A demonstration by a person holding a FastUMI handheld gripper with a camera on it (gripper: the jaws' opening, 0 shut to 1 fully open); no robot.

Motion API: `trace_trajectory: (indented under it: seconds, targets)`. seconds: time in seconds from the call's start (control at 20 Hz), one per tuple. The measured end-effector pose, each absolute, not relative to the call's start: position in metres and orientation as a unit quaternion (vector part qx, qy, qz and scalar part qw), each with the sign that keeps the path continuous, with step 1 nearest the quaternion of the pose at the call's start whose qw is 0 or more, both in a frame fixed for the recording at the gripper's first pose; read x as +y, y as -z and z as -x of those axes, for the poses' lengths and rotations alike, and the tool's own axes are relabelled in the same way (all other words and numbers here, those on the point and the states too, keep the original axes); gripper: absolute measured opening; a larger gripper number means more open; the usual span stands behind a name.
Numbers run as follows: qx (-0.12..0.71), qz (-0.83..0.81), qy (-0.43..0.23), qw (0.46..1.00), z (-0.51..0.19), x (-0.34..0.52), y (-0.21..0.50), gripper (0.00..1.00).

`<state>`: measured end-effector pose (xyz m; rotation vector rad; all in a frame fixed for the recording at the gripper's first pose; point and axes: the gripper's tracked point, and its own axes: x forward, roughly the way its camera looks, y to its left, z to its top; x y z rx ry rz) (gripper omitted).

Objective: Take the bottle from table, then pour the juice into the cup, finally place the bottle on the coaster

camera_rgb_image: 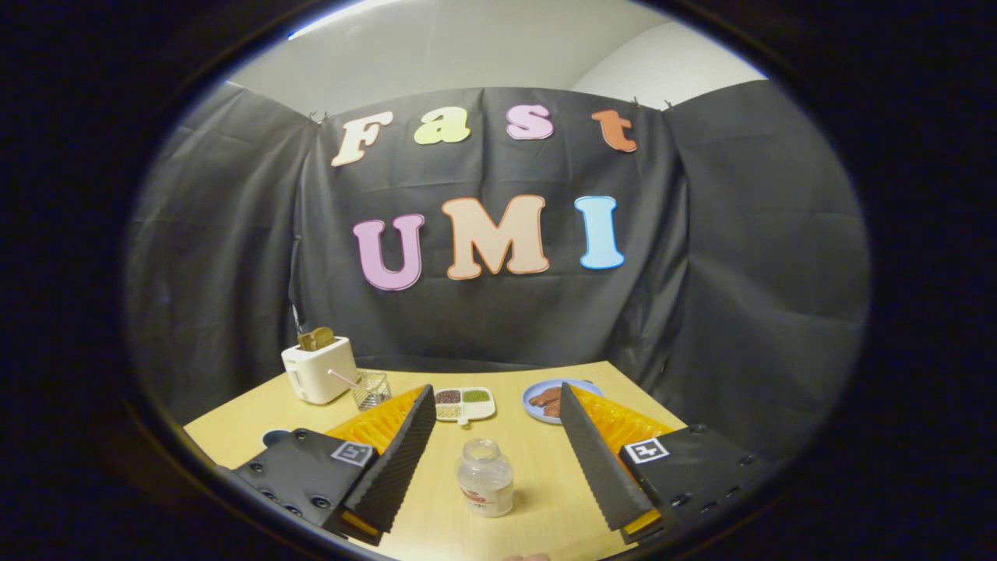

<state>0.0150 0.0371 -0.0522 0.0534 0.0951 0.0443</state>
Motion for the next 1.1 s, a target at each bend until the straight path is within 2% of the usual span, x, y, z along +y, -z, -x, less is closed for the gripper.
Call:
trace_trajectory:
  seconds: [0.25,0.55,1.1]
  targets:
    - [0.077,0.000,-0.042,0.996,-0.028,0.042,0.098,1.00]
    - [0.155,0.005,-0.063,0.986,-0.043,0.047,0.168,1.00]
    - [0.265,0.036,-0.082,0.960,-0.059,0.053,0.249,1.00]
